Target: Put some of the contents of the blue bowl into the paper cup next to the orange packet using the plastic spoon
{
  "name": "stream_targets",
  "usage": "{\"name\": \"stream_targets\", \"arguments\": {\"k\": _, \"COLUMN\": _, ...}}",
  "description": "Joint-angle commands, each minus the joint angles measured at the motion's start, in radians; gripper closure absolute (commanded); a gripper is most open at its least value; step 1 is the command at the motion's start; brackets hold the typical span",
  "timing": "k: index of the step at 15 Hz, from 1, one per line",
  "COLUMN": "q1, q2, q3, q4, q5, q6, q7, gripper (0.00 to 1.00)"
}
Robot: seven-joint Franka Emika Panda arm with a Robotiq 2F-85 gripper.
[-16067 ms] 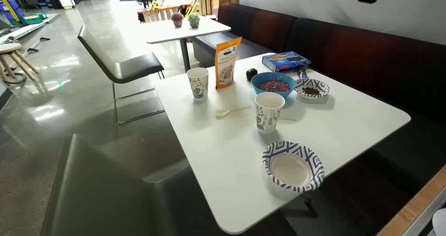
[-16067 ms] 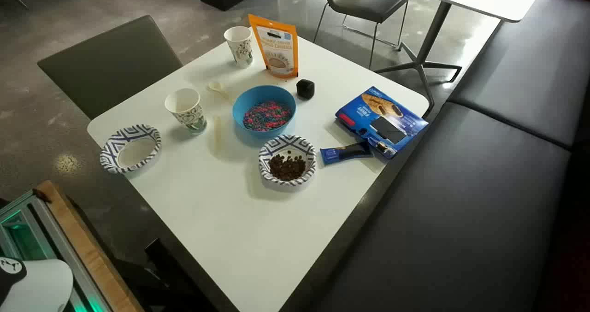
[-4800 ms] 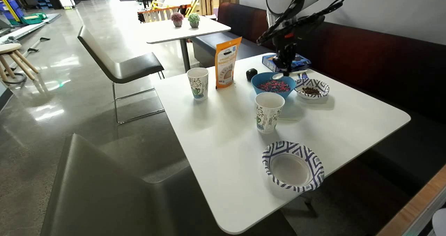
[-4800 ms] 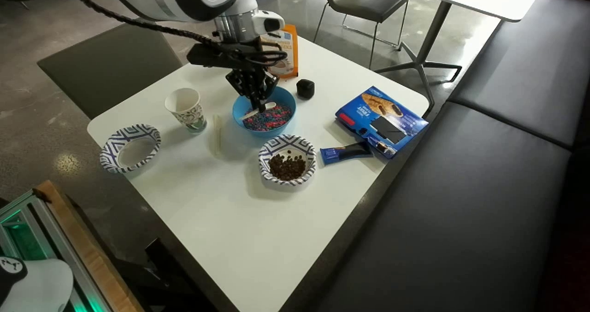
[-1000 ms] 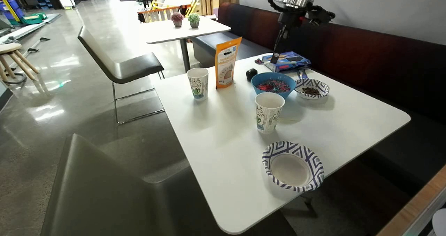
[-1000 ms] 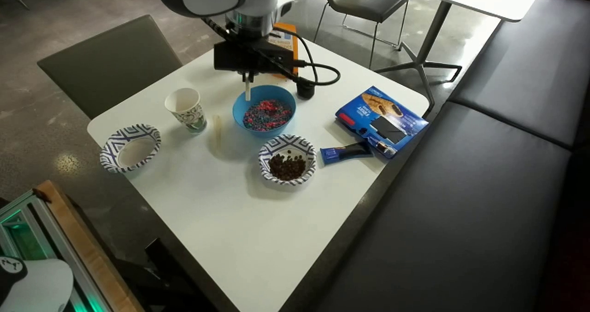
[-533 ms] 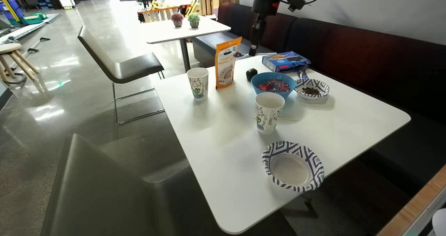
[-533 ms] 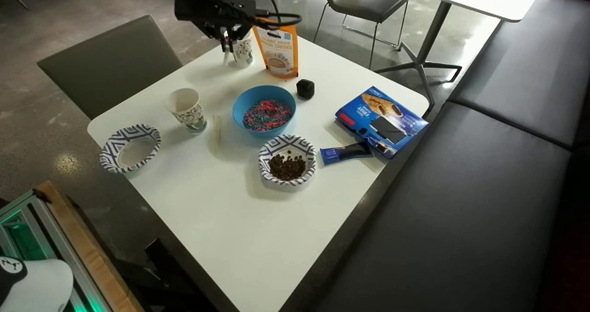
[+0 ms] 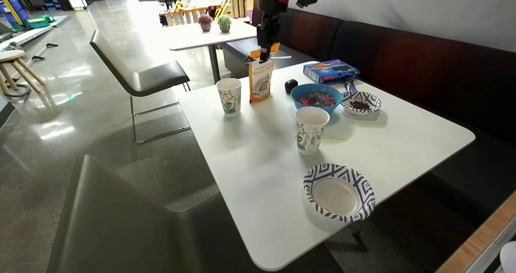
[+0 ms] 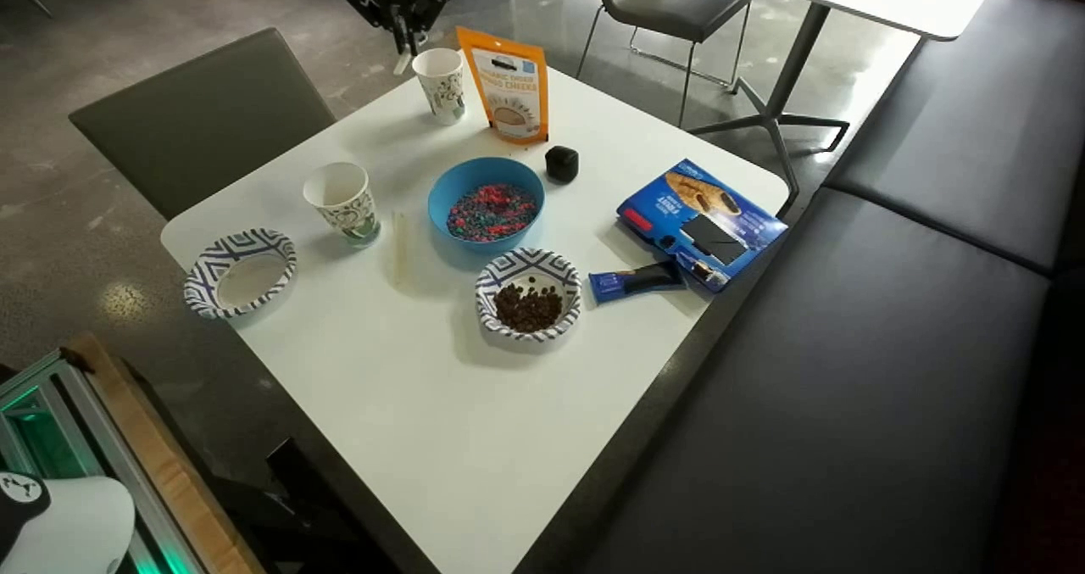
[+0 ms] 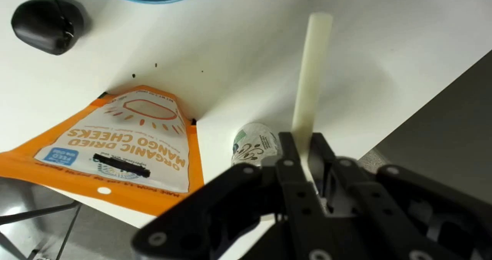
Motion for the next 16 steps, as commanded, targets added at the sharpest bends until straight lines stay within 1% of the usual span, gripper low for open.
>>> {"name": "stream_targets", "arguments": {"k": 1, "q1": 0.026, "q2": 0.120, "q3": 0.012, "q4": 0.146, "q5": -0.044, "q6": -0.060, "q7": 0.103, "gripper": 0.96}}
{"name": "stream_targets", "arguments": {"k": 9, "q1": 0.095, "q2": 0.290, "q3": 0.011, "q4": 0.339, "q5": -0.119, "q6": -0.054, "q7": 0.264, "gripper": 0.96}}
{"name": "stream_targets", "arguments": {"k": 13, "q1": 0.117, "q2": 0.345, "q3": 0.008, "q4": 0.405, "q5": -0.149, "q6": -0.102, "q7": 0.310, "gripper": 0.96}}
{"name": "stream_targets", "arguments": {"k": 14, "q1": 0.094, "q2": 0.303, "q3": 0.026, "q4": 0.344, "q5": -0.127, "q6": -0.053, "q7": 0.276, "gripper": 0.86}}
{"name": "stream_targets", "arguments": {"k": 16, "q1": 0.100, "q2": 0.323, "q3": 0.025, "q4": 0.366, "q5": -0.133, "q6": -0.069, "q7": 0.286, "gripper": 0.86}}
